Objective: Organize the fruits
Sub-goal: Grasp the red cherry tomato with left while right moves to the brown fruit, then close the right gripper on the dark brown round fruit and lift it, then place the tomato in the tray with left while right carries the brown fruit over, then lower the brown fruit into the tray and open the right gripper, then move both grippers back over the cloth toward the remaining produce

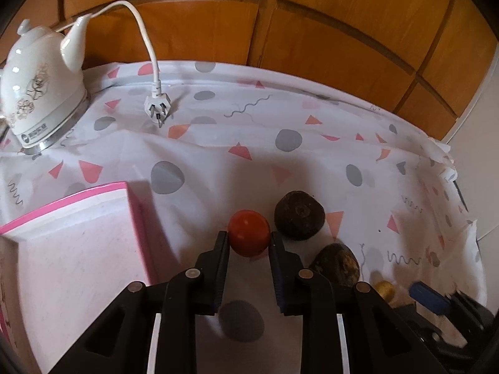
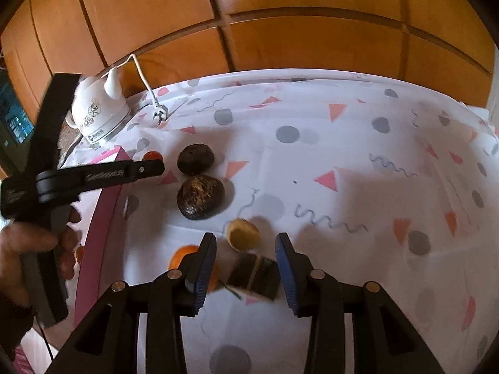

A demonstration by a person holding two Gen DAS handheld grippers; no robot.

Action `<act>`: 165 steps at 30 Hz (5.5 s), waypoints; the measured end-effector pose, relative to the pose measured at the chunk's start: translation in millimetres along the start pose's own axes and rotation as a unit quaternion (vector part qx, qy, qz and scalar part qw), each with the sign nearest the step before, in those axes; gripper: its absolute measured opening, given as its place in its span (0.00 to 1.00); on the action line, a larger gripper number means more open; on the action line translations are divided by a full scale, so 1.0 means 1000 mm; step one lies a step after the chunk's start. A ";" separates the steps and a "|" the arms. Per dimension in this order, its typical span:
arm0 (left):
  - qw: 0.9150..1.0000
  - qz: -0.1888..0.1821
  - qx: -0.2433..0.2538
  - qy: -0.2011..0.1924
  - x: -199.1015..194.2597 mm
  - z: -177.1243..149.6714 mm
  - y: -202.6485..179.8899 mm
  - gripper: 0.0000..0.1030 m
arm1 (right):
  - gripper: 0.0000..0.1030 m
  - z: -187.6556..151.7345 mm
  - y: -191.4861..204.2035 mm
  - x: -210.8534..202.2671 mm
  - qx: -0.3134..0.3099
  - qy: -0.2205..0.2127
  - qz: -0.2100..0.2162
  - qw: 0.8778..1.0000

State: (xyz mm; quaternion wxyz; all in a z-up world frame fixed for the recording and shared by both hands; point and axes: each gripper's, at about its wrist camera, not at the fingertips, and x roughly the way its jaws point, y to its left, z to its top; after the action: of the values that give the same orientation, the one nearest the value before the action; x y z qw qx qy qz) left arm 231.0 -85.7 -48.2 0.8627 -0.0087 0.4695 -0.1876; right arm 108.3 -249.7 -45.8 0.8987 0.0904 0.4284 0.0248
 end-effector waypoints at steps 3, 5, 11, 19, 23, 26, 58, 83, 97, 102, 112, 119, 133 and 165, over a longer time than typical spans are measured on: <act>1.000 -0.004 -0.008 -0.006 -0.008 -0.005 0.001 0.25 | 0.39 0.009 0.010 0.007 -0.022 -0.002 0.002 1.000; 1.000 -0.003 -0.016 -0.012 -0.014 -0.010 0.004 0.25 | 0.39 0.014 0.017 0.012 -0.038 0.000 0.010 0.999; 0.999 0.009 -0.036 -0.036 -0.035 -0.020 0.010 0.25 | 0.40 0.028 0.038 0.035 -0.089 0.027 0.035 0.995; 0.996 0.032 -0.047 -0.065 -0.061 -0.030 0.020 0.25 | 0.57 0.038 0.050 0.063 -0.115 0.058 0.027 0.991; 0.995 0.046 -0.053 -0.069 -0.068 -0.039 0.025 0.25 | 0.51 0.039 0.053 0.074 -0.125 0.073 0.011 0.989; 0.994 0.062 -0.056 -0.071 -0.073 -0.046 0.029 0.25 | 0.50 0.038 0.054 0.074 -0.132 0.064 0.010 0.989; 0.974 0.133 -0.152 -0.099 -0.119 -0.099 0.111 0.25 | 0.49 -0.009 0.148 -0.008 -0.194 0.011 0.126 0.973; 0.976 0.100 -0.174 -0.088 -0.134 -0.112 0.141 0.26 | 0.50 -0.060 0.184 -0.017 -0.224 0.057 0.179 0.956; 0.972 0.118 -0.178 -0.094 -0.135 -0.117 0.131 0.45 | 0.50 -0.053 0.192 -0.010 -0.226 0.053 0.170 0.958; 0.972 0.121 -0.174 -0.103 -0.141 -0.120 0.125 0.51 | 0.50 -0.054 0.192 -0.009 -0.224 0.052 0.167 0.959; 0.971 0.127 -0.170 -0.114 -0.154 -0.125 0.113 0.64 | 0.50 -0.053 0.192 -0.007 -0.215 0.057 0.166 0.961; 0.968 0.146 -0.164 -0.123 -0.162 -0.129 0.108 0.71 | 0.50 -0.050 0.194 -0.003 -0.212 0.049 0.151 0.964; 0.956 0.195 -0.172 -0.138 -0.175 -0.135 0.106 0.83 | 0.55 -0.052 0.188 -0.011 -0.202 0.032 0.145 0.968; 0.964 0.199 -0.100 -0.146 -0.178 -0.130 0.061 0.88 | 0.55 -0.038 0.080 -0.050 -0.082 -0.029 0.047 0.995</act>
State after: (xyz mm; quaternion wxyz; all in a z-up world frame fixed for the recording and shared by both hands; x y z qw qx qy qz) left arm 57.4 51.1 10.5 0.9367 -0.0287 0.3468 0.0386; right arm 49.4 -171.6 -16.0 0.9130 0.0370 0.3938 0.0997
